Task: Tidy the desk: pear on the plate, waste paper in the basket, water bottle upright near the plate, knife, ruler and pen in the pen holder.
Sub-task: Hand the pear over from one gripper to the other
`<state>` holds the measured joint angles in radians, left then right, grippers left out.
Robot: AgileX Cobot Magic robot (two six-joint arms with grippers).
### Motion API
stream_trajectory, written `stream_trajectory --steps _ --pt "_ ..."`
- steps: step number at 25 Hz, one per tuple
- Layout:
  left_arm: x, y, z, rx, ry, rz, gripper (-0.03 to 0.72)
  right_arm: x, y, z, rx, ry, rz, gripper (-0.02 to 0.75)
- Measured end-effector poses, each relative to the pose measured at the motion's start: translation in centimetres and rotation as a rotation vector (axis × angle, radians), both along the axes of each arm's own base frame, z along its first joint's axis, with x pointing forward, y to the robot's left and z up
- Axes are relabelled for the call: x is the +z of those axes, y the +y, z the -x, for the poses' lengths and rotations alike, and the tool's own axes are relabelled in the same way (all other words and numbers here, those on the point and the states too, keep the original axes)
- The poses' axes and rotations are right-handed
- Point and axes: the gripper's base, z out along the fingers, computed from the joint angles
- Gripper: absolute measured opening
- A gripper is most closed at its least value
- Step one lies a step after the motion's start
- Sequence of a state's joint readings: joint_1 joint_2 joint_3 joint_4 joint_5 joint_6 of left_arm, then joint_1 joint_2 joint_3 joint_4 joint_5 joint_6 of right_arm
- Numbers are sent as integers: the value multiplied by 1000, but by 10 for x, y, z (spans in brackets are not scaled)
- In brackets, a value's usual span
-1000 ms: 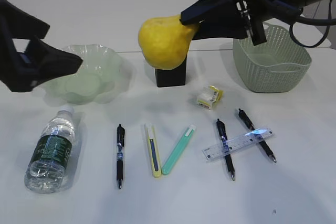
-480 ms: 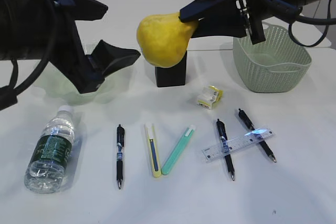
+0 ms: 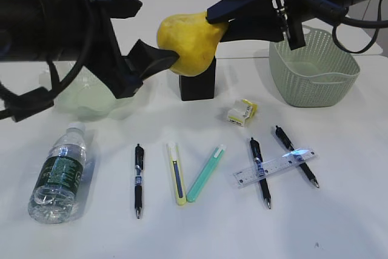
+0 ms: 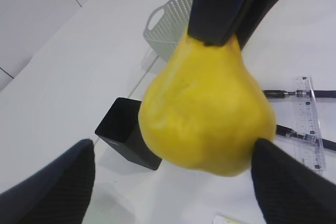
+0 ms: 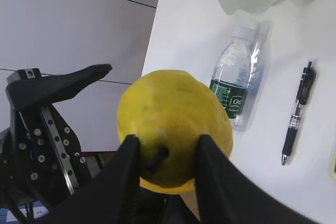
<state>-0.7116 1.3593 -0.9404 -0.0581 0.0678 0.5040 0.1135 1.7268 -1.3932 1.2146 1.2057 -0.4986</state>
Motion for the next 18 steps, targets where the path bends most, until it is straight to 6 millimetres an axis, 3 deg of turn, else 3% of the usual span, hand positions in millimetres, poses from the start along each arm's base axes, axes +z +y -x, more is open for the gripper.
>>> stream_trajectory --steps 6,18 --pt "11 -17 -15 -14 89 -60 687 0 -1 -3 -23 -21 8 219" --pt "11 -35 -9 -71 95 -85 687 0 0 -1 -5 -15 4 219"
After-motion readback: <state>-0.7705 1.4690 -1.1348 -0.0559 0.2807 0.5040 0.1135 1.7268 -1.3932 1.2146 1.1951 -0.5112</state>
